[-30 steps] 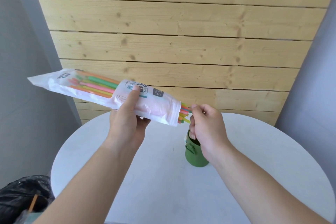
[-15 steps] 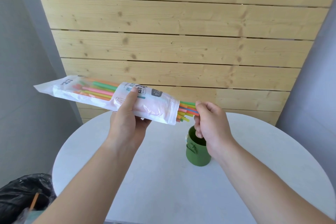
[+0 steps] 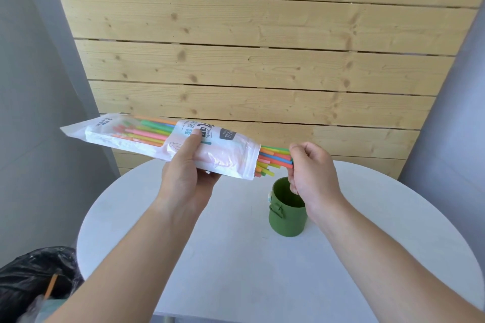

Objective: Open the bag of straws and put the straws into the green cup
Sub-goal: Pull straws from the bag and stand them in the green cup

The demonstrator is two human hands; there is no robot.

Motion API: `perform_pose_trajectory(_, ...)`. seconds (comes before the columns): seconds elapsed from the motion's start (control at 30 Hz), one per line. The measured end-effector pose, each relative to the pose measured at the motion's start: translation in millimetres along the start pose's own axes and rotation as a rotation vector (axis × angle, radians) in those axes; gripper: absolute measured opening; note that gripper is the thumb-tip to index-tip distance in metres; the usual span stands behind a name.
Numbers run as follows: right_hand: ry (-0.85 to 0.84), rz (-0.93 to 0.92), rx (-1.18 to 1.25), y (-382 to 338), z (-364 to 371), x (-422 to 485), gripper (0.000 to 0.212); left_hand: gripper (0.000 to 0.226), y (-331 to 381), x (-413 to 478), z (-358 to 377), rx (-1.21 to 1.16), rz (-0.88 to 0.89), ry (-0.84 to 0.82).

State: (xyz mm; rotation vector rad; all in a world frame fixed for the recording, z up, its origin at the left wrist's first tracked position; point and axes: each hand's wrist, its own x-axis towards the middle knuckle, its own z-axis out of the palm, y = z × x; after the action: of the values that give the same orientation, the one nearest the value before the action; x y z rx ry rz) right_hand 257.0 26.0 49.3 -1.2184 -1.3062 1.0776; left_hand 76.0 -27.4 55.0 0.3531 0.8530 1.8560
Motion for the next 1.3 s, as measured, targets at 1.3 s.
perform_pose_trajectory(1.3, -0.083, 0.004, 0.087, -28.5, -106.7, 24.3, 0.015, 0.024, 11.9, 18.6, -22.7, -0.088, 0.002, 0.152)
